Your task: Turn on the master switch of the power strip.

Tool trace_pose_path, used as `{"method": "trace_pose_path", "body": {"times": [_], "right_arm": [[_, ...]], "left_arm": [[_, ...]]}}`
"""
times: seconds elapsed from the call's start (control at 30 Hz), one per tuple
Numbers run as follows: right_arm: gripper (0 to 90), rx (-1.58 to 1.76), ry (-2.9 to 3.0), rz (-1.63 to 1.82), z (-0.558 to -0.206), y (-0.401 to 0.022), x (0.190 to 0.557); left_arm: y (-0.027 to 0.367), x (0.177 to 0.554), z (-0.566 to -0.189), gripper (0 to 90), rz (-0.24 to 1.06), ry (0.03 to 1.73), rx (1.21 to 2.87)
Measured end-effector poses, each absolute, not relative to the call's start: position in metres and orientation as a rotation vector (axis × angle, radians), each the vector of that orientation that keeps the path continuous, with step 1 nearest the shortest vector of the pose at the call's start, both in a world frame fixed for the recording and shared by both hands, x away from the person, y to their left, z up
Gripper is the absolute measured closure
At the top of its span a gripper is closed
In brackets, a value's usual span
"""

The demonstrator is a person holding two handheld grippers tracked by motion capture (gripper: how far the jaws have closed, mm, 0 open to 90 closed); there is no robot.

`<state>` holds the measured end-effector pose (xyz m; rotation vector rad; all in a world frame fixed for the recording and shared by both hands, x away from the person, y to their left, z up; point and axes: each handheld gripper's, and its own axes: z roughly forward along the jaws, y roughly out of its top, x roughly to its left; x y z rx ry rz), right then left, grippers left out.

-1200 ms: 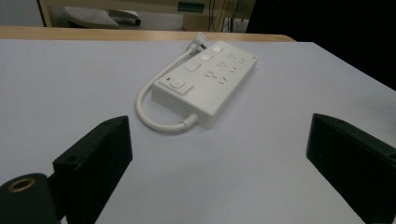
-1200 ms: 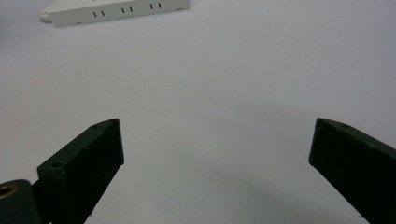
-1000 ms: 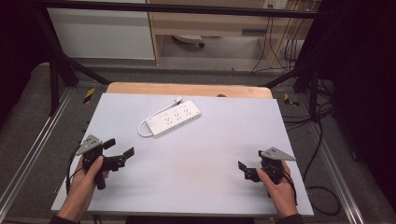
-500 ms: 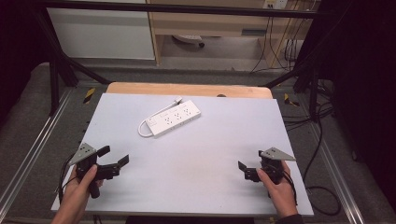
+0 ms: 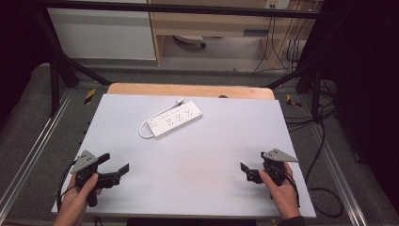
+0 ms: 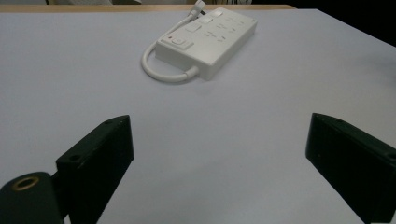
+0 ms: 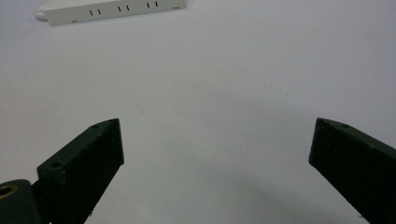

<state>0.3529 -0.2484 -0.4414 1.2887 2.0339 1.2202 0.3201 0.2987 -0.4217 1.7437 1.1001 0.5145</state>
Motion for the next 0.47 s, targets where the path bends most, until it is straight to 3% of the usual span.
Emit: {"method": "trace_pose_path", "body": {"times": [0.47], "right_arm": [[3.5, 1.363, 2.075, 0.989, -0.459, -0.251, 0.367]], "left_arm": [[0.295, 0.312, -0.434, 8.0, 0.525, 1.104, 1.773]]}}
